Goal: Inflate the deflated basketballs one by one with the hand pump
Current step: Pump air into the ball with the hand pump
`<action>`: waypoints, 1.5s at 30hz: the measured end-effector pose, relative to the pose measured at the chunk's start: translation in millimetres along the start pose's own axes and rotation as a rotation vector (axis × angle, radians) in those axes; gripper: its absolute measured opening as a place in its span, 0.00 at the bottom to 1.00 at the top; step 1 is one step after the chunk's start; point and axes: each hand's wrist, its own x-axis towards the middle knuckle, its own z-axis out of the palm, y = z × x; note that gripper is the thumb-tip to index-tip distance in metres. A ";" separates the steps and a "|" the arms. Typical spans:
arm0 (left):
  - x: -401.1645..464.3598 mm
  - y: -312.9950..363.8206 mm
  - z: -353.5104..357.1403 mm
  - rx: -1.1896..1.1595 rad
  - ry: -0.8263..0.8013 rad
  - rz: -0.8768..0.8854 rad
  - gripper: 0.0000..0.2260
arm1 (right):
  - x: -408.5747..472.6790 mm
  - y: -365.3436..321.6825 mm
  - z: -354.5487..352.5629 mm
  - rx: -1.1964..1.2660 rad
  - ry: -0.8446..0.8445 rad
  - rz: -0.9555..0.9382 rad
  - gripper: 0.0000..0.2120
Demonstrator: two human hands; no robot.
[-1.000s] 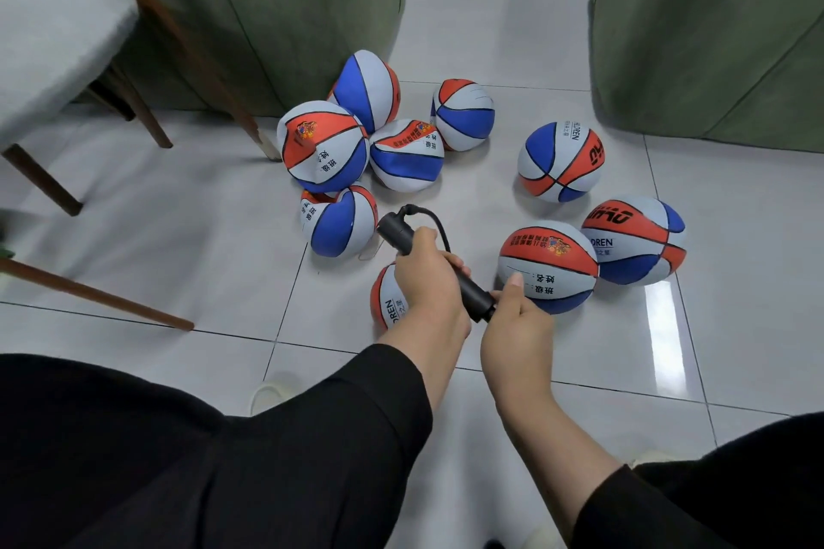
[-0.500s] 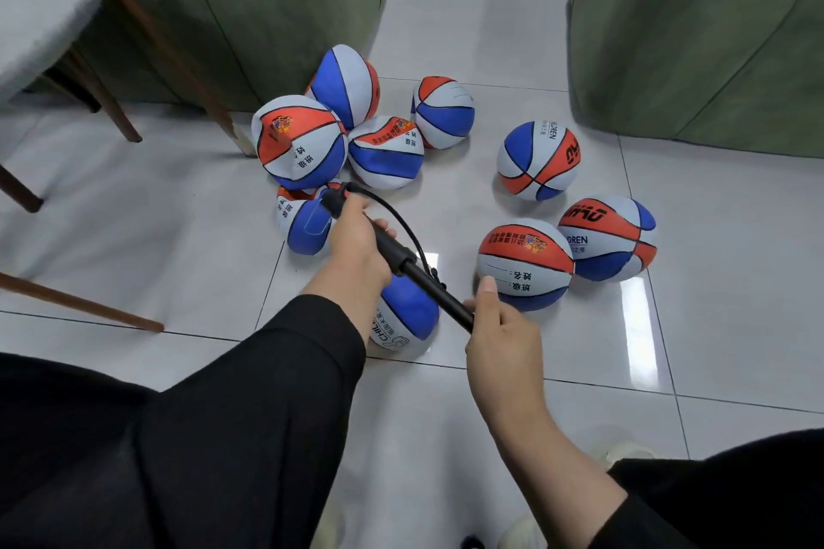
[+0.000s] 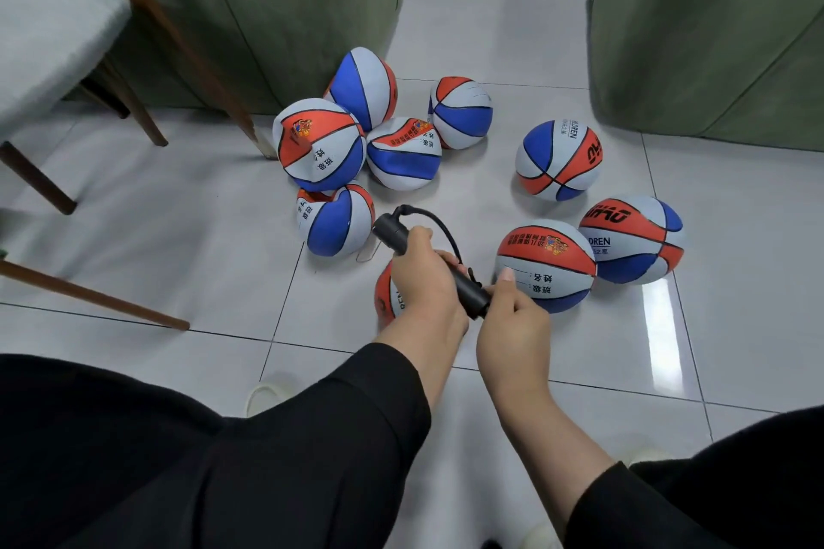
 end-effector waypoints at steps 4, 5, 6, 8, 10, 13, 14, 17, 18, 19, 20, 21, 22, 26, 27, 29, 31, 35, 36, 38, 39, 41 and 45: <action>6.0 12.7 -3.5 0.005 -0.011 -0.038 0.08 | -2.5 -7.4 2.9 -0.057 -0.069 -0.049 0.26; 7.2 16.1 -2.3 0.016 -0.013 -0.037 0.07 | -3.7 -9.5 1.0 -0.046 -0.069 -0.046 0.26; 8.1 20.0 -0.7 0.026 -0.015 -0.034 0.06 | -4.2 -9.6 -1.7 -0.032 -0.064 -0.038 0.27; 13.2 30.7 1.5 0.025 -0.016 -0.025 0.06 | -5.0 -7.3 -9.0 -0.008 -0.046 -0.023 0.28; 23.0 44.7 -1.0 0.012 0.016 -0.020 0.05 | -7.5 -4.9 -17.8 -0.010 -0.043 -0.017 0.27; 34.6 60.6 -8.1 -0.003 0.054 -0.010 0.05 | -11.7 -0.9 -26.0 -0.030 -0.056 -0.037 0.28; 35.9 61.8 -8.9 -0.002 0.054 -0.007 0.05 | -12.7 -0.2 -27.0 -0.033 -0.051 -0.038 0.28; 31.5 52.4 -5.0 -0.007 0.028 -0.022 0.06 | -11.8 0.4 -27.1 -0.024 -0.019 -0.020 0.26; 27.9 47.0 -2.6 -0.010 0.019 -0.031 0.06 | -10.8 0.0 -26.5 -0.019 -0.007 -0.016 0.25; 23.6 41.0 -0.4 -0.015 0.009 -0.042 0.06 | -10.1 -0.7 -26.1 -0.015 0.005 -0.013 0.24; 19.0 34.6 1.4 -0.018 0.001 -0.054 0.07 | -9.2 -1.5 -25.3 -0.012 0.013 -0.009 0.23; 14.7 27.9 2.8 -0.014 -0.001 -0.058 0.07 | -8.4 -2.1 -24.2 -0.011 0.016 -0.006 0.23; 10.9 21.0 3.9 -0.007 0.000 -0.057 0.08 | -7.3 -2.4 -22.8 -0.014 0.018 -0.003 0.22; -4.4 -1.4 4.8 0.001 0.004 -0.025 0.08 | -2.9 -1.2 -13.3 -0.027 0.014 0.014 0.25; -6.6 -4.3 4.3 0.012 0.009 -0.013 0.08 | -2.7 0.3 -10.9 -0.025 0.009 0.024 0.25; -8.6 -4.3 1.7 0.023 0.010 -0.016 0.08 | -3.5 1.8 -7.2 -0.023 -0.009 0.023 0.24; -5.7 0.5 -2.0 0.006 0.007 -0.066 0.09 | -4.6 0.6 -4.3 -0.056 -0.043 -0.008 0.25; 8.6 17.6 -2.5 0.043 -0.005 -0.058 0.08 | -9.1 -6.5 -8.2 -0.058 -0.075 -0.024 0.27; 14.1 24.9 -3.3 0.042 0.006 -0.051 0.07 | -10.6 -5.8 -11.6 -0.043 -0.066 -0.021 0.27; 27.5 41.0 -7.3 0.020 0.036 -0.035 0.06 | -13.6 -2.1 -20.1 -0.025 -0.049 -0.028 0.27; 33.2 50.0 -10.1 0.007 0.050 -0.021 0.06 | -15.1 -0.5 -23.4 -0.024 -0.049 -0.034 0.27; 40.8 61.9 -12.7 -0.006 0.059 0.000 0.06 | -15.5 2.1 -27.7 -0.024 -0.046 -0.031 0.26; 37.0 58.3 -3.8 0.000 0.009 0.005 0.07 | -13.0 1.6 -27.4 0.019 -0.014 -0.011 0.22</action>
